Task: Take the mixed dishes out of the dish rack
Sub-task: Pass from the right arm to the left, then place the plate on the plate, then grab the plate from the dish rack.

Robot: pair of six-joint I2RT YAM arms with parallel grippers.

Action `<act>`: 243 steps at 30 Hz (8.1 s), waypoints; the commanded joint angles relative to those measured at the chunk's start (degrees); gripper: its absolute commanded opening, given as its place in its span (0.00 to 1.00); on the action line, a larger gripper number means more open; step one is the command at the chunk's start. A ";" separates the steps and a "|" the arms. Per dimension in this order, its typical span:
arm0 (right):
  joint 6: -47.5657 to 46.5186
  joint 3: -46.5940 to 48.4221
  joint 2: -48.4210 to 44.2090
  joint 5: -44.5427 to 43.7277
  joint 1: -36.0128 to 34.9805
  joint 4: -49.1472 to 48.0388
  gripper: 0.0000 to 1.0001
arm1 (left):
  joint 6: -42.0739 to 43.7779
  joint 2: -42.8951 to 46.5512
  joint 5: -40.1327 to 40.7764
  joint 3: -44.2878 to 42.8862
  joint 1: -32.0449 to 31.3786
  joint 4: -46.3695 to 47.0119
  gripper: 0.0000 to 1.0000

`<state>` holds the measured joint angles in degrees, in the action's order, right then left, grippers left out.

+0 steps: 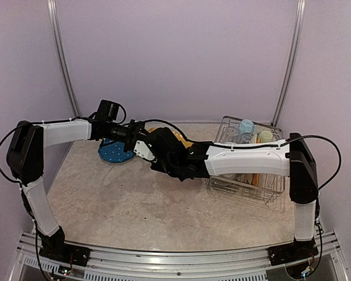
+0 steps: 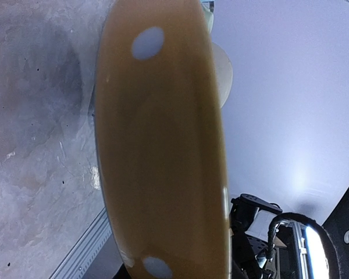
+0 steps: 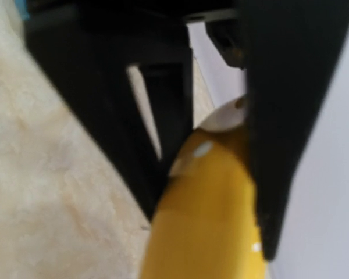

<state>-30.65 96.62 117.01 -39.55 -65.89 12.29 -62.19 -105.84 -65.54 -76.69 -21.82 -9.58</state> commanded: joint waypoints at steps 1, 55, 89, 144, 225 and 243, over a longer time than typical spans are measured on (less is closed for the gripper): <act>1.79 -1.19 -4.31 -3.63 -0.38 -5.18 0.44 | 9.70 1.89 6.40 -1.49 0.68 -2.80 0.00; 28.96 -24.46 -35.77 4.91 7.48 -7.38 0.99 | 17.21 -4.99 10.70 -4.90 28.25 -5.72 0.00; 30.50 -26.82 -37.37 6.74 8.42 -9.38 0.99 | 26.77 -11.17 28.89 -15.97 24.70 -29.07 0.66; 65.54 -31.26 -55.94 34.06 48.22 27.09 0.77 | 32.46 7.14 37.32 -13.74 6.82 -30.19 0.93; 74.39 -40.76 -45.19 31.97 51.22 17.30 0.05 | 34.55 4.16 37.73 -15.41 -2.35 -33.22 0.96; 69.05 -29.98 -53.70 28.19 51.28 26.57 0.00 | 34.29 3.96 36.99 -15.53 -2.38 -33.31 0.97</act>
<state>43.53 62.59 67.42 -4.95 -14.90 37.04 -28.67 -101.27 -28.01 -91.24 -23.81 -42.09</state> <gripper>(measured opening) 0.196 0.966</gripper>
